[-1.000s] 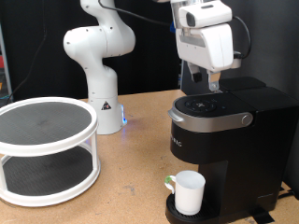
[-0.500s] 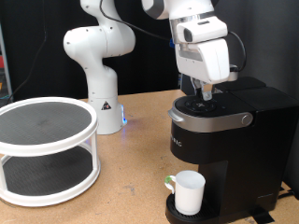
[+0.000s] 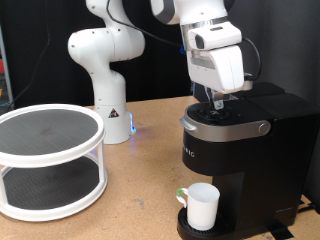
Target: Make a cup of coffee with the keurig machine
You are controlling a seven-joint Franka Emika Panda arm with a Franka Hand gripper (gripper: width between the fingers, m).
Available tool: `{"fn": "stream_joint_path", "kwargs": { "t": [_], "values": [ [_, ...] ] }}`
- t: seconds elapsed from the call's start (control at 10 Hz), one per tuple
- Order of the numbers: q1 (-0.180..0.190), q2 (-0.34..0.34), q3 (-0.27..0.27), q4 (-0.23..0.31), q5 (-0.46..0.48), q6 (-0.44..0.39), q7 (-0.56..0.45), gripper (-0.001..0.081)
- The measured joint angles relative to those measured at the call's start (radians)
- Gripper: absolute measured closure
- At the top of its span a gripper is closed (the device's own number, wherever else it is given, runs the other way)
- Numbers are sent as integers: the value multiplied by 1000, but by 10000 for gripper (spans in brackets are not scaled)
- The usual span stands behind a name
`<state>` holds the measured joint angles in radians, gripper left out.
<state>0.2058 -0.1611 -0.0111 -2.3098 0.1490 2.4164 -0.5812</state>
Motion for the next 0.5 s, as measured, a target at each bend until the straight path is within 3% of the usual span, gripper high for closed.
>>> {"fn": "stream_joint_path", "kwargs": {
  "t": [0.5],
  "values": [
    [0,4,0,-17,-1,0,10,802]
  ]
}}
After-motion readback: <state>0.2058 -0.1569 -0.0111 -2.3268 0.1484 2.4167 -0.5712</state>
